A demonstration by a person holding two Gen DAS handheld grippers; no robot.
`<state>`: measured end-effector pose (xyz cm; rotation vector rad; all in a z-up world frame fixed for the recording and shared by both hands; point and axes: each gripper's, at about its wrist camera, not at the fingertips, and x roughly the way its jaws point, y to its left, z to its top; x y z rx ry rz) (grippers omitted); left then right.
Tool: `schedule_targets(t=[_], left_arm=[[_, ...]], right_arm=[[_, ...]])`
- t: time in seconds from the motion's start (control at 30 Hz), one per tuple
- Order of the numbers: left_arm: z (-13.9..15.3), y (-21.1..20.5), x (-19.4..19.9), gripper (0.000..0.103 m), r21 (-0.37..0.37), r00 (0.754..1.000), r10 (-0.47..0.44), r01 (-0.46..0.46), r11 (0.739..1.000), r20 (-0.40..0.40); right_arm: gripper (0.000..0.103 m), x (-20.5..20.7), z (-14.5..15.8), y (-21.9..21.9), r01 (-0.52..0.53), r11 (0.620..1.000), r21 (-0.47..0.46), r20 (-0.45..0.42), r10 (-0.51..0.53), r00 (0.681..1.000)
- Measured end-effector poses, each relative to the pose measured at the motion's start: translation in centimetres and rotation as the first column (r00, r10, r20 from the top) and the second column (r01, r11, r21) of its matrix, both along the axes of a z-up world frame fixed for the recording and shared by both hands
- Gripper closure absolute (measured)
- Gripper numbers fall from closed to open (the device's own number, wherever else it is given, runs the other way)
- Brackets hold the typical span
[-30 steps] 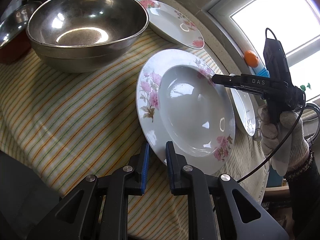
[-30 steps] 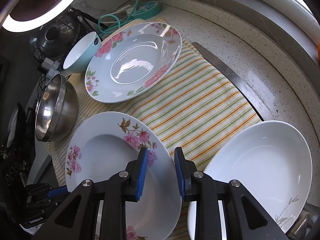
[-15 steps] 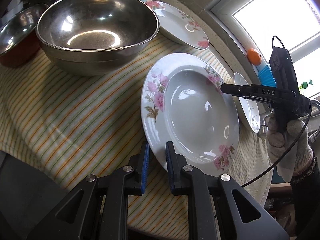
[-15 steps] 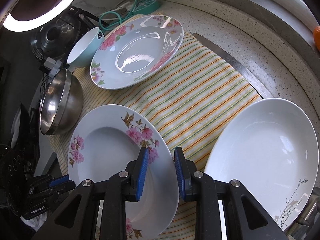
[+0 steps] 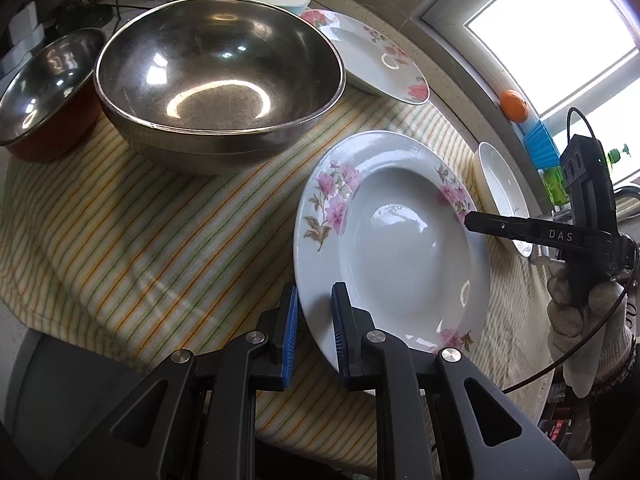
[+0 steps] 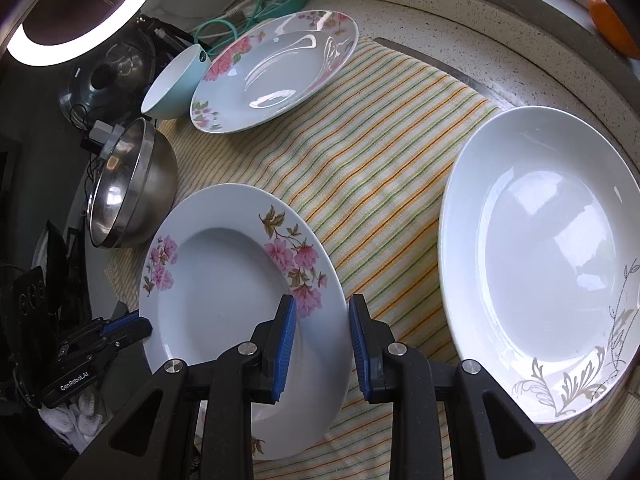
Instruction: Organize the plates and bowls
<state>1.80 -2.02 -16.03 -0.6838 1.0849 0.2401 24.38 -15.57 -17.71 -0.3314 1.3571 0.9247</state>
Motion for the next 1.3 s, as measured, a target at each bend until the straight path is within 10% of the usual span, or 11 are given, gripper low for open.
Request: schedule_targets(t=[1.3], left_arm=[[0.7,-0.2,2.8,0.087,0.134,0.929,-0.370,0.369,0.920,-0.020]], right_arm=[[0.079,-12.1,-1.9,-10.5,0.470,0.874,0.122,-0.111,-0.459,0.882]])
